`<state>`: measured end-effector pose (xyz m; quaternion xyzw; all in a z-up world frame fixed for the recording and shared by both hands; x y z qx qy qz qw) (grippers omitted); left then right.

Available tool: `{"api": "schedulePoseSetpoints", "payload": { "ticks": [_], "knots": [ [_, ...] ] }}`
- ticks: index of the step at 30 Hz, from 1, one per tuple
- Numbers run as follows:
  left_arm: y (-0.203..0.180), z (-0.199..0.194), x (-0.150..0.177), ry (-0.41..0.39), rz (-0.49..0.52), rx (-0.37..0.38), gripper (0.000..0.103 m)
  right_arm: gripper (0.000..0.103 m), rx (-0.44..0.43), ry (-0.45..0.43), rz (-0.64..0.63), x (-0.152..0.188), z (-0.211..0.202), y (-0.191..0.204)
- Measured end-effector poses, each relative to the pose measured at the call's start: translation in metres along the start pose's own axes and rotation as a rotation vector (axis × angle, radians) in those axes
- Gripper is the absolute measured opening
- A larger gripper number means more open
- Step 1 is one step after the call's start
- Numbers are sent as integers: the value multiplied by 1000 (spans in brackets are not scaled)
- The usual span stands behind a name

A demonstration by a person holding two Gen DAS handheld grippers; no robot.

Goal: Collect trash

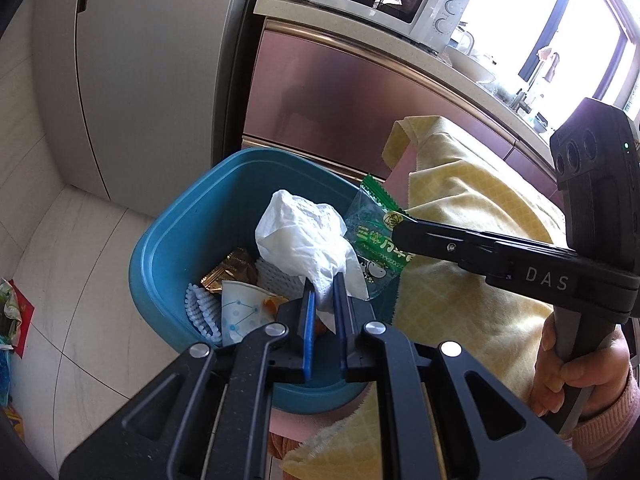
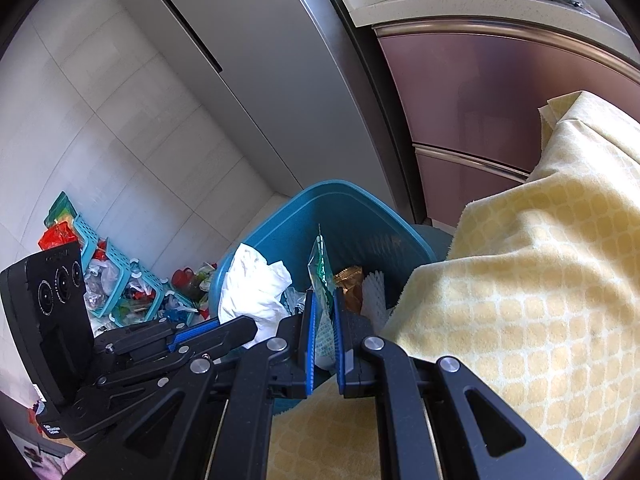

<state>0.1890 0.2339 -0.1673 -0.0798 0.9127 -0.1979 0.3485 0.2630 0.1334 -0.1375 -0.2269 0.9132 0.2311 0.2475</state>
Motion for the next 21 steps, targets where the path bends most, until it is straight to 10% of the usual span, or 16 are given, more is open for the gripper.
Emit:
{"api": "schedulePoseSetpoints", "payload": {
  "ticks": [21],
  "knots": [
    [14, 34, 12, 63, -37, -9, 31, 20, 34, -8, -4, 5, 4, -1]
  ]
}}
Point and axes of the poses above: each gripper's, at about its wrist camera, not at the fingertips, and z roughly the way its jaws point, y to its left, x to its underside, the point moved 8 cm from there along z, roughly the way its jaws point, and after that the axes turned 9 degrees about x, right-handed, at the moved point
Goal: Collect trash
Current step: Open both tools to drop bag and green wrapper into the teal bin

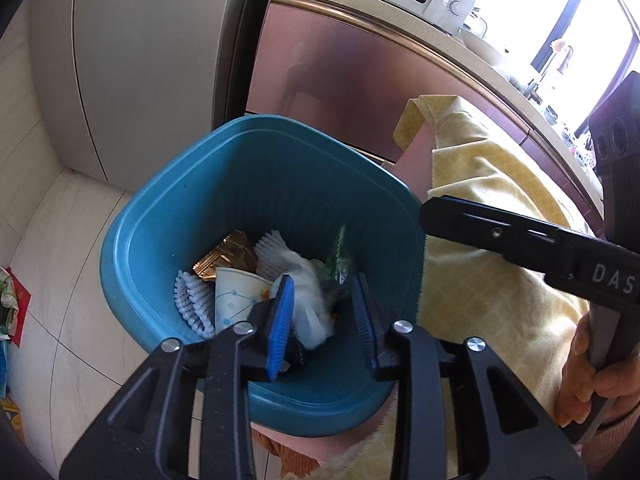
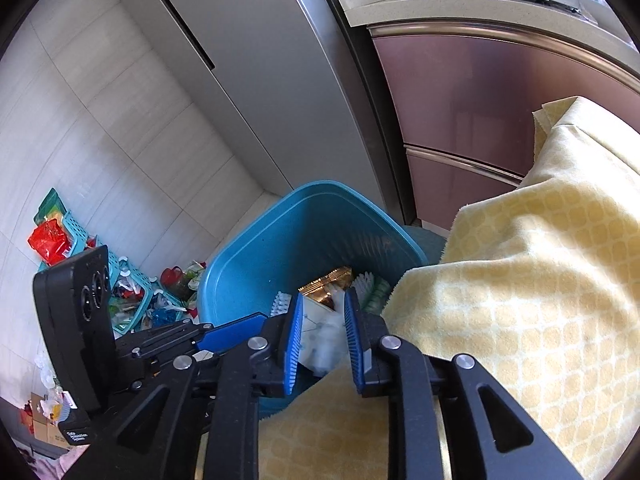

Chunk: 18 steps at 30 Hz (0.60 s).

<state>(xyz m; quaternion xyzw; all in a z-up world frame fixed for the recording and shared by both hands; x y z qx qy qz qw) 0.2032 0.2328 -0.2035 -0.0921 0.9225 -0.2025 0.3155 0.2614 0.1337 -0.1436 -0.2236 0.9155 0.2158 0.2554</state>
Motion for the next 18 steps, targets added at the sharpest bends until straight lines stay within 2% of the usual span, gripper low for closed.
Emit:
{"api": "schedulePoseSetpoints", "payload": {
  "ticks": [4, 8, 13, 18],
  "knots": [
    [1, -8, 1, -20, -3, 0, 34, 26, -25, -17, 11, 2, -11, -4],
    [-8, -25, 0, -65, 22, 10, 41, 30, -54, -71, 10, 1, -37, -7],
    [-36, -52, -2, -128, 92, 42, 49, 41, -59, -136, 6, 8, -79, -25],
    [-77, -71, 1, -170, 176, 82, 60, 46, -10, -199, 57, 26, -123, -67]
  ]
}}
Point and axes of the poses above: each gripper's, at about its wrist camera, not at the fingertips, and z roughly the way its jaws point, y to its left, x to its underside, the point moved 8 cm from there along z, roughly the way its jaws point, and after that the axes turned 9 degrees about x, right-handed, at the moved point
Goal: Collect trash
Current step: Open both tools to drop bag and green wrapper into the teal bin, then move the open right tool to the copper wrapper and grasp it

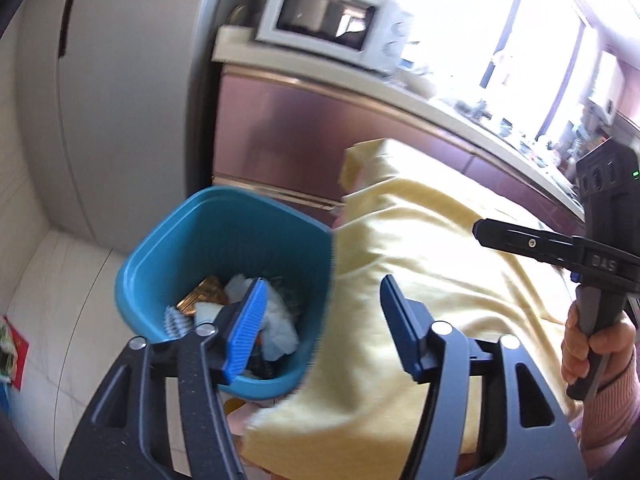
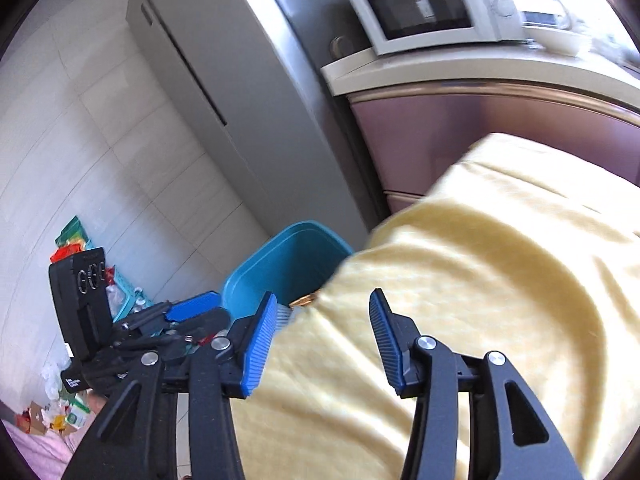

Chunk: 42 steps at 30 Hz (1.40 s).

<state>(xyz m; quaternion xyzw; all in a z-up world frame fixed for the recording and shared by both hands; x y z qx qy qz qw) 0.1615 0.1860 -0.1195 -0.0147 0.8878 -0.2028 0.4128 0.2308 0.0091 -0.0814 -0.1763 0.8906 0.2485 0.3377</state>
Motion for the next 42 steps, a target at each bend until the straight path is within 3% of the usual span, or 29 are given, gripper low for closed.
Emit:
{"api": "schedulePoseSetpoints", "payload": {
  "ticks": [4, 13, 18, 23, 26, 30, 35, 37, 42],
  "knots": [
    [-33, -2, -2, -11, 67, 41, 63, 47, 112, -46, 80, 13, -42, -59],
    [-91, 19, 5, 39, 114, 109, 64, 50, 403, -142, 365, 54, -132, -221],
    [-112, 38, 9, 73, 125, 131, 64, 50, 485, -180, 564, 85, -163, -300],
    [-131, 57, 13, 112, 144, 145, 65, 57, 562, -217, 657, 94, -181, -355],
    [-141, 65, 16, 129, 155, 146, 65, 59, 547, -205, 690, 92, -179, -380],
    [-149, 73, 18, 144, 162, 146, 66, 59, 481, -177, 659, 83, -172, -382],
    [-154, 79, 20, 159, 164, 146, 68, 40, 405, -136, 613, 78, -157, -366],
    [-154, 80, 21, 164, 163, 145, 68, 24, 385, -130, 608, 79, -154, -362],
    [-155, 81, 23, 169, 158, 147, 68, 7, 319, -126, 611, 82, -150, -350]
  ]
}}
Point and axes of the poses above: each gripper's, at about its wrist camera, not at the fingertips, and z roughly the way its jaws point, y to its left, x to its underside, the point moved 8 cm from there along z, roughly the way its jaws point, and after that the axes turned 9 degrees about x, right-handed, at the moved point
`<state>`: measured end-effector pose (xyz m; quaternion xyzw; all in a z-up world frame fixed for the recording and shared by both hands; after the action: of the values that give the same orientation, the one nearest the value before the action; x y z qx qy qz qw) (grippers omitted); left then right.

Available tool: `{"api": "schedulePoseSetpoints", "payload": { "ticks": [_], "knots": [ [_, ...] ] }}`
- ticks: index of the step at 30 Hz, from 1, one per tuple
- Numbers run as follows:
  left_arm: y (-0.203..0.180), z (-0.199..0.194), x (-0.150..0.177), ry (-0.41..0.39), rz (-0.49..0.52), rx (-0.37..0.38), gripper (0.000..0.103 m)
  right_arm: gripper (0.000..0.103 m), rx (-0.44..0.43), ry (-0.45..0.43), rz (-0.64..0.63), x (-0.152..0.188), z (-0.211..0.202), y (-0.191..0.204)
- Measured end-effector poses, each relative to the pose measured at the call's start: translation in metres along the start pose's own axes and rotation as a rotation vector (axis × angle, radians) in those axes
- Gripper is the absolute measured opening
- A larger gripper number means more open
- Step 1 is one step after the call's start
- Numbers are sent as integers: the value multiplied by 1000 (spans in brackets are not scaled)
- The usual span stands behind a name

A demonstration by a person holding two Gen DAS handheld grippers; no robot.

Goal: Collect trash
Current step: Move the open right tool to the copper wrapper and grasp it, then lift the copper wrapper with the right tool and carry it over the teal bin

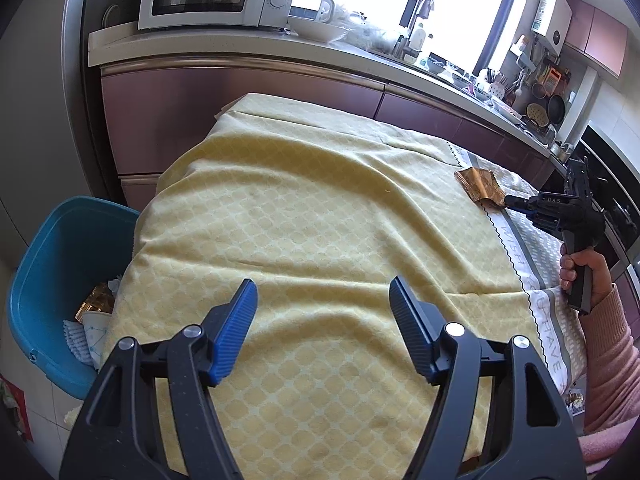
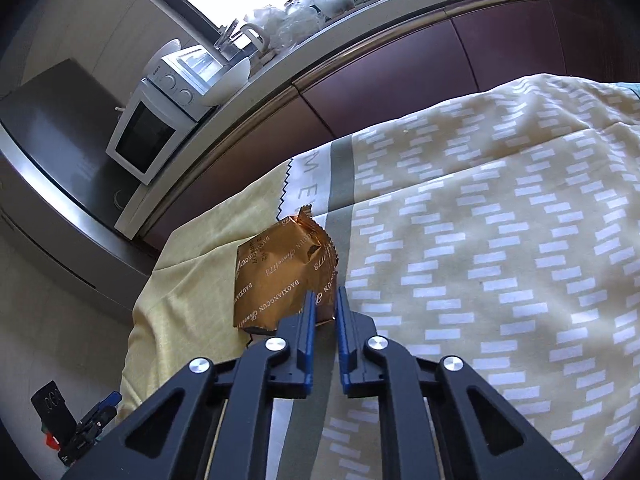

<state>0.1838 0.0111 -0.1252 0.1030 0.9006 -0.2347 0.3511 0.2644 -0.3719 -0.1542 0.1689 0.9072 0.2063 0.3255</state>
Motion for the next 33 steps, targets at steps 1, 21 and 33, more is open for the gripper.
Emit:
{"api": "schedulePoseSetpoints", "payload": {
  "ticks": [1, 21, 33],
  "knots": [
    [0, 0, 0, -1, -3, 1, 68, 7, -15, -1, -1, 2, -2, 4],
    [16, -23, 5, -45, -30, 9, 67, 2, -330, -25, -45, 35, -51, 109],
    [35, -57, 11, -94, -34, -29, 67, 2, -465, 109, -136, 83, -24, 193]
  ]
}}
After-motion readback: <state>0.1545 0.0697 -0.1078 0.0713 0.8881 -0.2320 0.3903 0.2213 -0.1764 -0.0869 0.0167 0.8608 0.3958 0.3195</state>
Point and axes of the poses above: each gripper's, at about its wrist camera, not at the fingertips, and z roughly the way its jaws point, y to its left, x to its underside, the point moved 8 cm from there along z, roughly the way its jaws point, and after that the axes turned 9 degrees about x, right-handed, at the moved point
